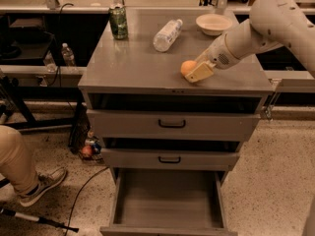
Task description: Place orange into bottom drawer
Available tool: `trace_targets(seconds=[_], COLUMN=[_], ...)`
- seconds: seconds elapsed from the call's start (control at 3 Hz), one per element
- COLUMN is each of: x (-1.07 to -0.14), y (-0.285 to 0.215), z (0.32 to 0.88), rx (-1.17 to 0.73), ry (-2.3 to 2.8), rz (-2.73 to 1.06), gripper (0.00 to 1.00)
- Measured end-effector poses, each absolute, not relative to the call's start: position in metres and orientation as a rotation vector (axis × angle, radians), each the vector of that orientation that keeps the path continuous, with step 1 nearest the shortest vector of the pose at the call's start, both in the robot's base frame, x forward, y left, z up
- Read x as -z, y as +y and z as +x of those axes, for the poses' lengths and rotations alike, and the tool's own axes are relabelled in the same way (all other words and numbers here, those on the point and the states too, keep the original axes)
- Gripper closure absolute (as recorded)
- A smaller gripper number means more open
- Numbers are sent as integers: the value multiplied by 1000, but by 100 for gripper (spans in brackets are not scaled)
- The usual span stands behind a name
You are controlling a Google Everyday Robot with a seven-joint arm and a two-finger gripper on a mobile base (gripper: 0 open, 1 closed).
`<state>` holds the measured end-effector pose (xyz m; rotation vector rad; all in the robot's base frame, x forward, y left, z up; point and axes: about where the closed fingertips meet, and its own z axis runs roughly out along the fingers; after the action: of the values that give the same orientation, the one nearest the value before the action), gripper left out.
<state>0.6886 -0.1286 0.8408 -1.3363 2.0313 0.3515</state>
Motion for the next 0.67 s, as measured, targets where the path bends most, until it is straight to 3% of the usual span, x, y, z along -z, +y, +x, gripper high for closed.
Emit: trace_targets(seconds=[0.33, 0.67], x=[-857, -888], y=[-128, -145], z=[680, 645], rx=[-356, -332], ry=[1981, 1941], rz=[-1335, -1312], gripper=[93, 100])
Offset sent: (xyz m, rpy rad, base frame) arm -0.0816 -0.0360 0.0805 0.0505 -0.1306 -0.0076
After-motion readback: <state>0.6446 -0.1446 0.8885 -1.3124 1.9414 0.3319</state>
